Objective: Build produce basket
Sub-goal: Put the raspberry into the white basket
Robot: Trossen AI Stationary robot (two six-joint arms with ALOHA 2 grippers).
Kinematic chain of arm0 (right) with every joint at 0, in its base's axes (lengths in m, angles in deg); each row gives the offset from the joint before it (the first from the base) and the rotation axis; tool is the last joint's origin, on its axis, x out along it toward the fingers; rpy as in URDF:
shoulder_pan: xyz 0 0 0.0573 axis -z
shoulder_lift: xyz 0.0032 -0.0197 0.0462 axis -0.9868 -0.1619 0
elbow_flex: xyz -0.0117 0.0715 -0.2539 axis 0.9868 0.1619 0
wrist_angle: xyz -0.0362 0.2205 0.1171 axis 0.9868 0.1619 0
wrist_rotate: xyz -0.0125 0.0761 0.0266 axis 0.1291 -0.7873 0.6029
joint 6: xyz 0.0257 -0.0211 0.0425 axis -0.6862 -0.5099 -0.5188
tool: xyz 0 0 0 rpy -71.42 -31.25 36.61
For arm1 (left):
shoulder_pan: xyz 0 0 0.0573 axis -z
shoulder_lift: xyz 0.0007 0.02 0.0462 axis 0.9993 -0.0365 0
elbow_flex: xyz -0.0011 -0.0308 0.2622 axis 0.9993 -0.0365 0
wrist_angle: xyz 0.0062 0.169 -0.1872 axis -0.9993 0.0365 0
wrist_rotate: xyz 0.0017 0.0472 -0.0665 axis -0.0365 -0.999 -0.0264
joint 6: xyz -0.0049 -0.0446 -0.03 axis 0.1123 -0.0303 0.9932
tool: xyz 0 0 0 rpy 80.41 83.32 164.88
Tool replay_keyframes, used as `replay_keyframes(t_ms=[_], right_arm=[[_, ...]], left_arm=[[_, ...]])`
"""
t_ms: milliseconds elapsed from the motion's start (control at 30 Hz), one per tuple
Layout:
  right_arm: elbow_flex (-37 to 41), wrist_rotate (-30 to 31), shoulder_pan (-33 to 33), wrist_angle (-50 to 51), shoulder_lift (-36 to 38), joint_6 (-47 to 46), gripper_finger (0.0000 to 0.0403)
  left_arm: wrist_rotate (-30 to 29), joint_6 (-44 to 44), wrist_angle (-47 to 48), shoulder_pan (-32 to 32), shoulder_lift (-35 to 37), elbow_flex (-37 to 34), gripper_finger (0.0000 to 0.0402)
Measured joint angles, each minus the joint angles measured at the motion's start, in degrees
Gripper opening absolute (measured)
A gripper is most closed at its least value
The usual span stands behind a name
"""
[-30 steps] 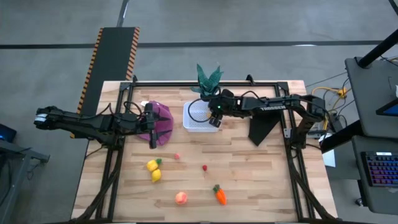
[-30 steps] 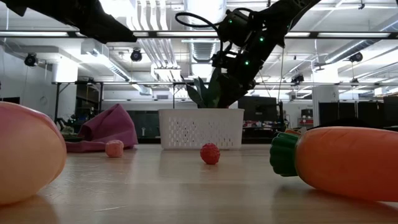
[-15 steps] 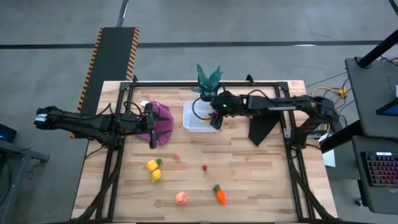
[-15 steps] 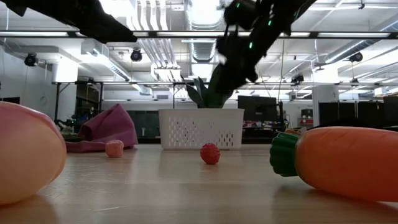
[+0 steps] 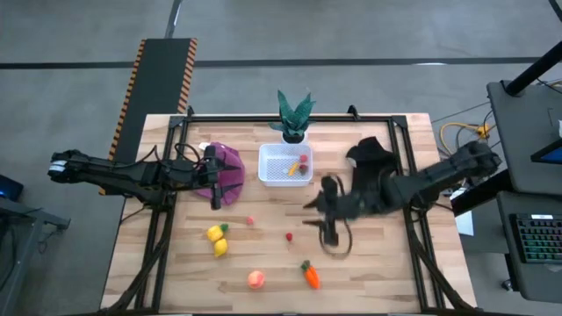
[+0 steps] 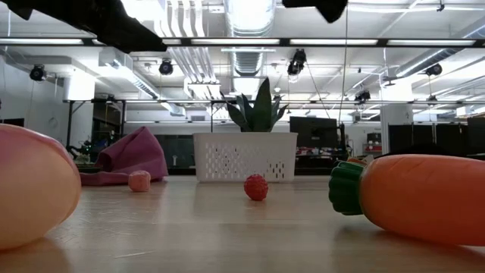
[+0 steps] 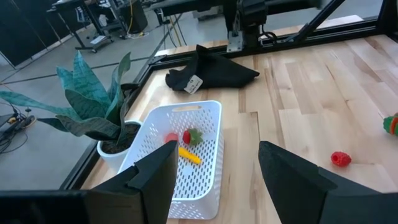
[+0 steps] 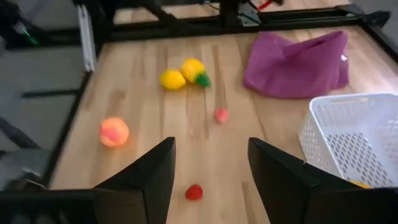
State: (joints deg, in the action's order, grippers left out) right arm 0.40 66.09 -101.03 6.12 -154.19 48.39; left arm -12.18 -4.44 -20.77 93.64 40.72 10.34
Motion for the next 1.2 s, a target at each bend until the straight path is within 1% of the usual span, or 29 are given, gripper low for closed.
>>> replay_keyframes(t_ms=[100, 233, 300, 333, 400, 433, 567, 633, 767, 900, 1000, 1200], right_arm=[[0.15, 6.31, -4.60, 0.35, -4.05, -1.32, 0.0194], [-0.11, 7.73, -5.95, 0.12, -10.60, -6.65, 0.0194], [-0.15, 6.19, -5.52, 0.15, -13.89, -8.44, 0.0197], [-0.15, 4.21, -5.17, -0.06, -15.39, -8.57, 0.0202], [-0.16, 0.27, -4.32, -0.38, -18.05, -9.37, 0.0218], [-0.33, -0.51, -3.95, -0.41, -19.26, -10.22, 0.0229], [-1.65, -1.18, -2.72, -0.80, -22.96, -10.90, 0.0277], [-2.28, -1.09, -2.40, -3.04, -24.31, -10.75, 0.0297], [-2.34, -1.10, -2.37, -7.05, -27.06, -9.56, 0.0320], [-2.27, -0.54, -2.24, -7.19, -29.38, -9.50, 0.0323], [-2.27, 1.23, -2.18, -9.38, -31.07, -9.47, 0.0317], [-2.29, 1.39, -2.01, -10.59, -33.96, -8.92, 0.0303]], left_arm=[[-0.01, 0.02, -0.27, 0.00, -0.04, 0.00, 0.0209], [-0.02, 0.04, -0.25, 0.00, -0.15, 0.01, 0.0209], [-0.01, 0.04, -0.11, 0.00, -0.15, 0.00, 0.0209], [-0.02, 0.04, -0.20, 0.00, -0.17, 0.00, 0.0209], [0.00, 0.04, -0.21, 0.00, -0.10, 0.00, 0.0209], [-0.01, 0.04, -0.23, 0.00, -0.09, 0.00, 0.0209], [-0.01, 0.02, -0.64, 0.00, -0.13, 0.00, 0.0209], [-0.01, 0.02, -0.69, 0.00, -0.19, 0.00, 0.0209], [-0.01, 0.03, -0.67, 0.00, -0.26, 0.00, 0.0209], [-0.01, 0.02, -0.64, 0.00, -0.26, 0.00, 0.0209], [-0.01, 0.02, -0.61, 0.00, -0.26, 0.00, 0.0209], [-0.02, 0.02, -0.69, 0.00, -0.22, 0.01, 0.0209]])
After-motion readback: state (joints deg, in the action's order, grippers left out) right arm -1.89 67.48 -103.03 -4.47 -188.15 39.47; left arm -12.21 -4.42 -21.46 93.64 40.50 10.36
